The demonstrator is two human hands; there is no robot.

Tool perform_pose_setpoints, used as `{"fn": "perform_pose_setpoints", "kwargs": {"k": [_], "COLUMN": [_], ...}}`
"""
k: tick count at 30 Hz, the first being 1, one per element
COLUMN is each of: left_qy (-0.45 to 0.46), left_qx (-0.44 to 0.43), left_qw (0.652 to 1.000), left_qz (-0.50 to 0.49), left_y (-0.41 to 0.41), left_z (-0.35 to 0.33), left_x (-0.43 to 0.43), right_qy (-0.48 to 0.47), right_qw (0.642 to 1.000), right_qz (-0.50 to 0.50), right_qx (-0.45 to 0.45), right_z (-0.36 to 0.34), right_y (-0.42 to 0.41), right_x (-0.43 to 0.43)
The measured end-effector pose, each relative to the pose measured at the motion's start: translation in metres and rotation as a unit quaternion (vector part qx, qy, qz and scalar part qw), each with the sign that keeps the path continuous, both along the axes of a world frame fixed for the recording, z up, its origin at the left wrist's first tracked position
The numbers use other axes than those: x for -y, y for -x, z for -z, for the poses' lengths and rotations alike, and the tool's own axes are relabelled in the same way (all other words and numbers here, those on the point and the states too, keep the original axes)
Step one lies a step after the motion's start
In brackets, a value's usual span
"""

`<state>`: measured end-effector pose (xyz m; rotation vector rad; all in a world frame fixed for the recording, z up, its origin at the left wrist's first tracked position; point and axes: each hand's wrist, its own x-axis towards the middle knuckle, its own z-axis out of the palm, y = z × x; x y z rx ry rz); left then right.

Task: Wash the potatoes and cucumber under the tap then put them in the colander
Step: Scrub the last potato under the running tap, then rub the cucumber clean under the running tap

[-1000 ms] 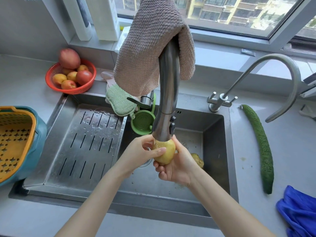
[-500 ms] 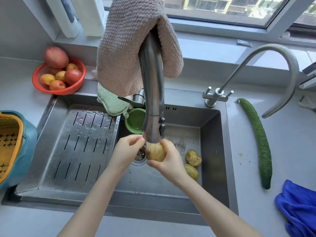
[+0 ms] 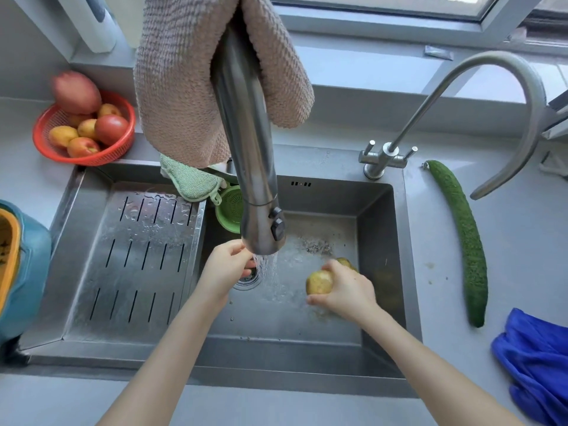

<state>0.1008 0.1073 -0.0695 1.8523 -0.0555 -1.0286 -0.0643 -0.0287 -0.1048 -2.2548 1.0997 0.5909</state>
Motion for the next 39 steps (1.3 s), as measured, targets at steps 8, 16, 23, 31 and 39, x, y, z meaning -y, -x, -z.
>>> {"fn": "perform_pose_setpoints", "kwargs": {"k": [8, 16, 23, 31, 39], "left_qy": [-0.041, -0.074, -0.077, -0.057, -0.043], "left_qx": [-0.062, -0.088, -0.092, -0.094, -0.080], "left_qw": [0.997, 0.993, 0.993, 0.994, 0.996], "left_qz": [0.024, 0.011, 0.002, 0.003, 0.016], "left_y": [0.012, 0.013, 0.009, 0.007, 0.007], "left_z": [0.019, 0.029, 0.029, 0.031, 0.034], "left_x": [0.005, 0.008, 0.009, 0.013, 0.016], "right_qy": [0.093, 0.019, 0.011, 0.158, 0.426], "right_qw": [0.960, 0.974, 0.970, 0.985, 0.870], "right_qz": [-0.165, -0.069, -0.077, 0.058, 0.236], "right_qx": [-0.205, -0.216, -0.230, -0.027, 0.077], "right_z": [0.075, 0.107, 0.107, 0.021, -0.029], "right_y": [0.056, 0.066, 0.066, 0.049, 0.077], "right_x": [-0.004, -0.011, -0.014, 0.036, 0.120]}}
